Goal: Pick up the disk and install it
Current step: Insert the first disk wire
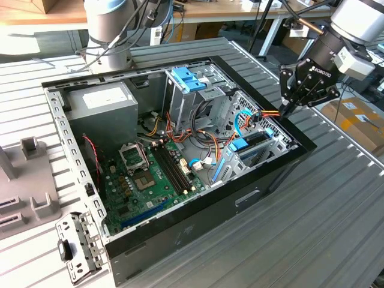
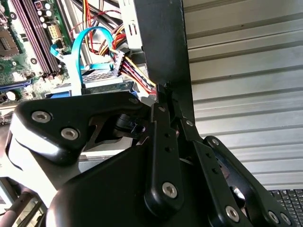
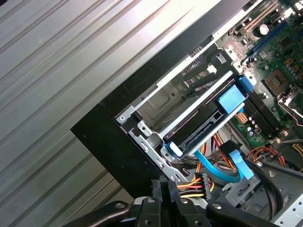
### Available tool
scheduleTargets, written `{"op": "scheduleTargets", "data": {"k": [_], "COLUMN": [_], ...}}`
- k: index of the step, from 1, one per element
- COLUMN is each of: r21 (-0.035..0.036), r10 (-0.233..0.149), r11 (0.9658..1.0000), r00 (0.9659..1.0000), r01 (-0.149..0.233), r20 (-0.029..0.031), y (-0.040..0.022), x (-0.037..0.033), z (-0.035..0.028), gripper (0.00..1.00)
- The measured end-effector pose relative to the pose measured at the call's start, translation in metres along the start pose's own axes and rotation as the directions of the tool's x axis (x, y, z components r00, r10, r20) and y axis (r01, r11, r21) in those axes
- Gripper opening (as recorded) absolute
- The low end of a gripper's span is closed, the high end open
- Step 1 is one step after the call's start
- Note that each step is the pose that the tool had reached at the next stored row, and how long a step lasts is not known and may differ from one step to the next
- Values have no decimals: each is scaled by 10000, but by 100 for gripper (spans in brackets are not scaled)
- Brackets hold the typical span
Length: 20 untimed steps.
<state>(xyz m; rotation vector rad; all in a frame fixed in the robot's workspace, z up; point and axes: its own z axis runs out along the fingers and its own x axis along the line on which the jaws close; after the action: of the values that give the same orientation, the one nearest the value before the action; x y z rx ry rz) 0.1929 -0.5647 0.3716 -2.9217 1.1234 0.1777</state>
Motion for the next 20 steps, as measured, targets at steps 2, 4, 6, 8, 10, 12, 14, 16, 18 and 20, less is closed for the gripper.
{"op": "scheduleTargets", "data": {"k": [2,4,6,8,10,12,14,16,18,20], "r21": [1,1,0,1,0,1,1,0,1,1], "r10": [1,0,1,0,1,0,0,1,1,0], "r11": [10000,10000,10000,10000,10000,10000,10000,10000,10000,10000], "r00": [10000,10000,10000,10000,10000,10000,10000,10000,10000,10000], "r01": [-1,0,-1,0,-1,0,0,-1,-1,0], "r20": [1,1,1,2,1,2,2,1,1,1], "y": [52,102,138,159,173,194,204,216,229,244], "x": [-55,-108,-145,-164,-178,-199,-209,-222,-236,-252], "z": [10,19,26,35,44,61,73,87,97,107], "gripper": [17,17,17,17,17,17,17,17,17,17]}}
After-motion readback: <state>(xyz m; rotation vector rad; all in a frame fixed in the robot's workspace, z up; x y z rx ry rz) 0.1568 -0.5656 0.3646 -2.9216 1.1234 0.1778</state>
